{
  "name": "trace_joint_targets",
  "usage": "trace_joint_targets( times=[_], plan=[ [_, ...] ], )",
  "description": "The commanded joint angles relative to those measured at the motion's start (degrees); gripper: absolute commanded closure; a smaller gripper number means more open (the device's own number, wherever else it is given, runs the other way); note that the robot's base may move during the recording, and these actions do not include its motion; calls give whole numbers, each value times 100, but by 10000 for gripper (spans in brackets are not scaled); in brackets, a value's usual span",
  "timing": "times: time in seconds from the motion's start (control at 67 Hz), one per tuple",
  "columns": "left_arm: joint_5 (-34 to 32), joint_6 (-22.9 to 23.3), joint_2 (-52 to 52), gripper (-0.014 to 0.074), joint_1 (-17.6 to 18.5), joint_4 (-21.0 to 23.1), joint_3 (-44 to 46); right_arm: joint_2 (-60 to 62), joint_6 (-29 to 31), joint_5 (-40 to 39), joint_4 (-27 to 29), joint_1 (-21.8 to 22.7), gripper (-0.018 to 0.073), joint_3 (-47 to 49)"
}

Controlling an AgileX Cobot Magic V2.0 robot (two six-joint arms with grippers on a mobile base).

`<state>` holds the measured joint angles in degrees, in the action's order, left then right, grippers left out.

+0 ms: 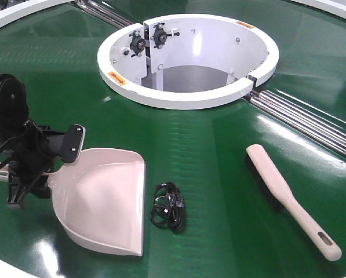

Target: Clean and inspect green conveyor with broom and dustpan

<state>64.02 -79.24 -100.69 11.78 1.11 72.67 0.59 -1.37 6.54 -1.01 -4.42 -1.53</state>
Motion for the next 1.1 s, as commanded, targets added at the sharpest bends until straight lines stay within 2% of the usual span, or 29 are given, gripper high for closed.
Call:
trace_joint_targets(
  times=[0.0,0.03,0.149,0.209,0.313,0.478,0.672,0.97,1.09],
  plan=[
    [88,-3,223,603,53,105,104,104,17,-572,-36,11,569,-111],
    [88,-3,223,603,53,105,104,104,23,-654,-36,11,569,-111],
    [88,-3,223,603,53,105,104,102,-51,-1825,25,11,569,-59],
    [88,-3,223,603,53,105,104,86,-55,-1784,25,11,569,142],
    [88,-3,223,603,53,105,104,-212,11,-1065,-5,11,569,855],
    [88,-3,223,603,53,105,104,-1212,81,627,-4,11,569,2269],
    [88,-3,223,603,53,105,104,-2509,81,2530,520,11,569,3412],
    [88,-3,223,603,53,105,104,-3248,-74,2916,630,11,559,3570],
    [88,-3,223,603,53,105,104,-3542,-39,3255,594,11,497,3734]
  ],
)
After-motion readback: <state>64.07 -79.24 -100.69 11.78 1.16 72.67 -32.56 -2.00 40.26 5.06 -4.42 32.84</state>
